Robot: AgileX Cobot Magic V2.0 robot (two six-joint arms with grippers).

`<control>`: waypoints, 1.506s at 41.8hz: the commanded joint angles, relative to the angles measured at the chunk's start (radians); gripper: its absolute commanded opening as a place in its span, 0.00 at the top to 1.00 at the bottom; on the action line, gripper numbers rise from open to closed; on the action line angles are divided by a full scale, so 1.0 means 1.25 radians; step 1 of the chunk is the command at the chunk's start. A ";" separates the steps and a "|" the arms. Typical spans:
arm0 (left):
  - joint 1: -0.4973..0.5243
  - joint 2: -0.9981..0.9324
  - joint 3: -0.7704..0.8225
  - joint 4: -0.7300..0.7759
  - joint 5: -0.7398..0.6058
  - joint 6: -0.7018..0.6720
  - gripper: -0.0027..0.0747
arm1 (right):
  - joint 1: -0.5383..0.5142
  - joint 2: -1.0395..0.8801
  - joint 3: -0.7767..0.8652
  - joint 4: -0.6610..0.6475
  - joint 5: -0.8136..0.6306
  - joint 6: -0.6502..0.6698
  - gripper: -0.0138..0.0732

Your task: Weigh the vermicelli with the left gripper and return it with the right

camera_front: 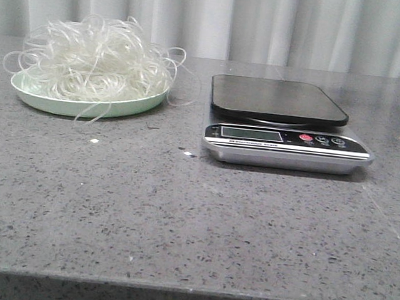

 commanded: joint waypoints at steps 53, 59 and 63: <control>-0.001 0.000 -0.022 -0.002 -0.057 -0.007 0.79 | 0.032 -0.066 0.196 -0.038 -0.469 0.000 0.67; -0.001 0.000 -0.022 -0.002 -0.056 -0.007 0.79 | 0.032 -0.066 0.196 -0.038 -0.434 0.000 0.67; -0.001 0.000 -0.022 -0.002 -0.056 -0.007 0.79 | 0.032 -0.066 0.196 -0.043 -0.410 0.000 0.67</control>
